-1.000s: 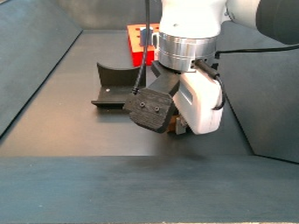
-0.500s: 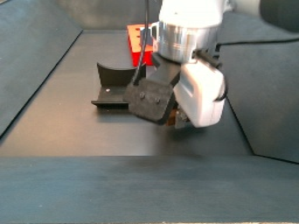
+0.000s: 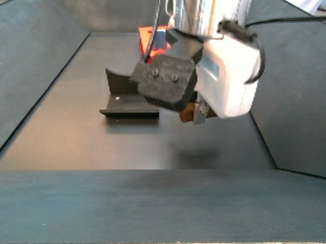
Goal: Pick up the hexagon object. Move up. Place the hexagon object on the fixture. Regrasp the hexagon object. Move to above the board. Insert the hexagon object.
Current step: Place the hexagon object on the fixture.
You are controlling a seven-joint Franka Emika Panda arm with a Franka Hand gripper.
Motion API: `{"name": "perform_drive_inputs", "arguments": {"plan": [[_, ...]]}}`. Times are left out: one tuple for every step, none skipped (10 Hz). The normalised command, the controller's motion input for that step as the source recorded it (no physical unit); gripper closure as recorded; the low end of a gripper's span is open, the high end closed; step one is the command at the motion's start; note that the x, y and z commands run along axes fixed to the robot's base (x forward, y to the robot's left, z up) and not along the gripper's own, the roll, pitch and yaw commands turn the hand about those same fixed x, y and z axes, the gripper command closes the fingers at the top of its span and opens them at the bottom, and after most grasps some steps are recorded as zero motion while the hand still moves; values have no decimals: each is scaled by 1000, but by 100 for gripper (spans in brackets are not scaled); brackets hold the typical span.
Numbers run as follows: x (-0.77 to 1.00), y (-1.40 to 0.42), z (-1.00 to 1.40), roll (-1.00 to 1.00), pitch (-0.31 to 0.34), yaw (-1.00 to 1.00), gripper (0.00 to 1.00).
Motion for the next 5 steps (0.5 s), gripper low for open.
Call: {"name": "perform_drive_inputs", "arguments": {"plan": [[-13, -2, 1000, 19, 35, -2, 100], [-17, -2, 1000, 36, 47, -11, 100], [-24, -3, 1000, 56, 57, -10, 100], [-27, -6, 1000, 69, 61, -1, 100], [-32, -10, 1000, 79, 66, 8, 100]]}}
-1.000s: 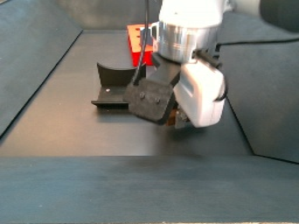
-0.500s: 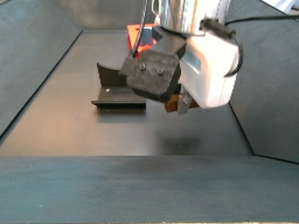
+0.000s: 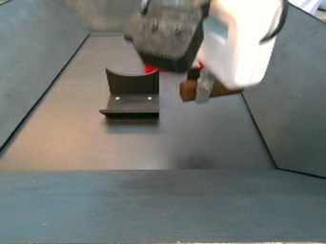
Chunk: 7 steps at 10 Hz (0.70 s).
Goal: Pick up the hexagon object. Move up. Place the hexagon object on the fixture. Regrasp the hexagon object. Move to above the board. Insert the hexagon object.
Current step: Place the hexagon object on the fixture.
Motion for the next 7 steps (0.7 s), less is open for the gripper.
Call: {"name": "perform_drive_inputs", "arguments": {"plan": [[-33, -11, 1000, 94, 71, 13, 100], [-30, -16, 847, 107, 81, 21, 100], [-25, -16, 707, 116, 87, 26, 100], [-18, -16, 564, 112, 91, 30, 100], [-11, -7, 371, 95, 94, 27, 100], [-3, -4, 223, 81, 98, 25, 100], [649, -1000, 192, -92, 31, 1000, 100]]}}
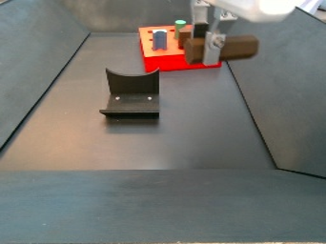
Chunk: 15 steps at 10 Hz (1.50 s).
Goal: Pick up the hexagon object. Move up. Place the hexagon object on the fixture. Regrasp the hexagon object. Move to above the board. Insert the hexagon object.
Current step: Place the hexagon object on the fixture.
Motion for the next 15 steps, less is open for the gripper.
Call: {"name": "perform_drive_inputs", "arguments": {"plan": [[659, -1000, 157, -92, 33, 1000, 100], [668, -1000, 153, -96, 41, 1000, 100], [706, -1000, 151, -101, 52, 1000, 100], [758, -1000, 151, -103, 58, 1000, 100], [856, -1000, 140, -108, 68, 1000, 100], [875, -883, 117, -112, 78, 1000, 100], [813, -715, 90, -115, 85, 1000, 100], [700, -378, 39, -122, 101, 1000, 100], [590, -128, 26, -131, 121, 1000, 100], [503, -91, 20, -145, 139, 1000, 100], [445, -75, 16, -155, 153, 1000, 100], [309, -31, 14, -187, 197, 1000, 100], [257, -19, 11, -204, 219, 1000, 100], [157, -8, 7, -243, 265, 1000, 100], [437, 1000, -342, -1000, 218, 592, 100]]}}
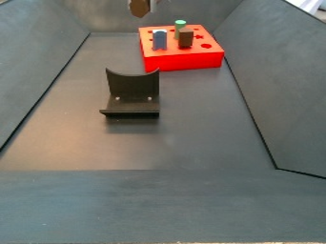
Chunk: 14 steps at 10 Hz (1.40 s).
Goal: Pick up the hexagon object. Move up. Place the hexagon object on the fixture. Regrasp the hexagon object. Move to above the board. Insert the hexagon object.
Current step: Place the hexagon object on the fixture.
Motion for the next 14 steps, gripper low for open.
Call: {"name": "perform_drive_inputs", "arguments": {"plan": [[396, 1000, -335, -1000, 202, 432, 100], [376, 892, -228, -1000, 211, 352, 100], [304, 711, -129, -1000, 240, 314, 100], [238, 532, -65, -1000, 278, 271, 100], [187, 369, -49, -1000, 308, 223, 100], [133, 159, -41, -1000, 342, 144, 100], [103, 56, -25, -913, 336, 67, 100], [85, 54, -16, -670, 278, -28, 100], [86, 59, -19, -511, 239, -83, 100], [92, 55, -19, -355, 204, -113, 100], [91, 39, -12, -233, 158, -130, 100], [105, 64, -1000, -1000, 55, -117, 100], [107, 68, -1000, -1000, 37, -120, 100], [118, 75, -1000, -1000, 56, -123, 100]]}}
